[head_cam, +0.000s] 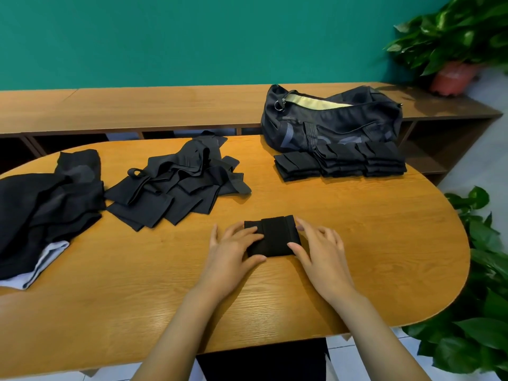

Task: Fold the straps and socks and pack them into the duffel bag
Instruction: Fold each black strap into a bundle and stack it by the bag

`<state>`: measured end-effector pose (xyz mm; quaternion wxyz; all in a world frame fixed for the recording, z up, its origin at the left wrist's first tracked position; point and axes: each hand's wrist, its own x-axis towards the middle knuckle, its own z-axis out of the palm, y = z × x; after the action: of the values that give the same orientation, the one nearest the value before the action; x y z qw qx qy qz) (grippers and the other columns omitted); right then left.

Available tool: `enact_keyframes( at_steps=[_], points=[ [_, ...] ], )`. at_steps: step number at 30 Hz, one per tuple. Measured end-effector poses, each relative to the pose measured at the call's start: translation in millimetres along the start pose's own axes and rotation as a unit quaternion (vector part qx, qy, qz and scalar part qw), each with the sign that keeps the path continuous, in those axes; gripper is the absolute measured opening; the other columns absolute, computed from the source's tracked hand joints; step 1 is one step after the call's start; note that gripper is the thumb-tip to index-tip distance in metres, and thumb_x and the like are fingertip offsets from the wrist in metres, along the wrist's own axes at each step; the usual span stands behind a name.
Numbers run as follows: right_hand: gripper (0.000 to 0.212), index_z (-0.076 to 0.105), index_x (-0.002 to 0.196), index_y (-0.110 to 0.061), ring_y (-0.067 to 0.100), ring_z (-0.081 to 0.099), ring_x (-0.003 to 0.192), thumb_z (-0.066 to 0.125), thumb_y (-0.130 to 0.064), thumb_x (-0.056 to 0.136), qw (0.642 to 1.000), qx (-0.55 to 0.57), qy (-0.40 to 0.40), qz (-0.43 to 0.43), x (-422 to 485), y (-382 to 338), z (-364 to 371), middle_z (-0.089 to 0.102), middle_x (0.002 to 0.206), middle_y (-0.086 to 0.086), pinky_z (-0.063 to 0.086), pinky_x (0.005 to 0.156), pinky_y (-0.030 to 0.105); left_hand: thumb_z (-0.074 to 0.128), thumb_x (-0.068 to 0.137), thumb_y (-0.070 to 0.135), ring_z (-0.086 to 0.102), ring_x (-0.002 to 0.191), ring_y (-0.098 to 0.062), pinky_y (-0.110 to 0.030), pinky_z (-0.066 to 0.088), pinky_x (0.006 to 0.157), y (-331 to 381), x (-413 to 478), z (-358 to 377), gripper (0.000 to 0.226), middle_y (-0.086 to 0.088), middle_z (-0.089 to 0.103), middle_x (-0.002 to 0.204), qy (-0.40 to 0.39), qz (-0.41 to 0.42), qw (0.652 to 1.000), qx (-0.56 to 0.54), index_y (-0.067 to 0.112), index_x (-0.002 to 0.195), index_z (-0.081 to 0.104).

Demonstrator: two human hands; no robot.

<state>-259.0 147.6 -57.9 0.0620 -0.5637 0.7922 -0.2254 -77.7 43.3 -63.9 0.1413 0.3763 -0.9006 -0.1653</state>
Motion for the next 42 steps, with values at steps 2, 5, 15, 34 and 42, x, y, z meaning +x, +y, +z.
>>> enact_keyframes(
  at_steps=[2,5,15,34,42],
  points=[
    [0.041,0.043,0.135,-0.031,0.008,0.030,0.135,0.045,-0.047,0.097,1.000,0.020,0.008,-0.015,-1.2,-2.4,-0.8,0.044,0.145,-0.011,0.020,0.116,0.036,0.042,0.095,0.056,0.018,0.144,-0.007,-0.051,-0.007,0.119,2.1,4.0,-1.3,0.048,0.016,0.040,0.149,-0.003,0.001,0.999,0.039,0.038,0.139,0.047],
    [0.019,0.058,0.108,-0.032,0.010,0.023,0.141,0.049,-0.044,0.096,0.997,0.013,0.022,-0.072,-0.4,-6.2,-0.6,0.032,0.153,-0.011,0.015,0.116,0.033,0.031,0.098,0.055,0.024,0.143,-0.009,-0.052,-0.005,0.118,6.3,13.1,-2.7,0.047,0.015,0.045,0.147,0.002,-0.015,0.998,0.063,0.037,0.138,0.049],
    [0.049,0.063,0.127,-0.020,0.018,0.039,0.138,0.042,-0.050,0.095,0.971,-0.185,0.023,-0.151,41.0,-13.7,-13.0,0.040,0.152,-0.005,0.018,0.117,0.039,0.011,0.089,0.067,0.030,0.138,-0.009,-0.042,0.004,0.120,8.9,39.5,-19.0,0.072,0.015,0.045,0.145,0.078,-0.056,0.995,-0.019,0.034,0.147,0.038],
    [0.069,0.045,0.142,-0.022,0.016,0.027,0.146,0.022,-0.065,0.093,0.973,-0.215,-0.034,-0.076,176.0,45.4,-32.1,0.030,0.158,0.000,-0.013,0.117,0.045,0.038,0.104,0.031,0.044,0.132,-0.026,-0.040,0.036,0.110,42.3,233.9,6.3,0.044,-0.005,0.046,0.144,-0.017,-0.201,0.906,-0.371,0.010,0.143,0.040],
    [0.053,0.039,0.141,-0.024,0.018,0.016,0.149,0.040,-0.054,0.098,0.980,-0.180,-0.030,-0.081,178.6,39.8,-35.9,0.023,0.160,0.001,-0.017,0.117,0.046,0.050,0.093,0.001,0.055,0.106,-0.021,-0.025,0.042,0.080,43.0,246.2,19.1,0.039,-0.006,0.058,0.123,-0.001,-0.186,0.937,-0.294,0.014,0.130,0.048]
  ],
)
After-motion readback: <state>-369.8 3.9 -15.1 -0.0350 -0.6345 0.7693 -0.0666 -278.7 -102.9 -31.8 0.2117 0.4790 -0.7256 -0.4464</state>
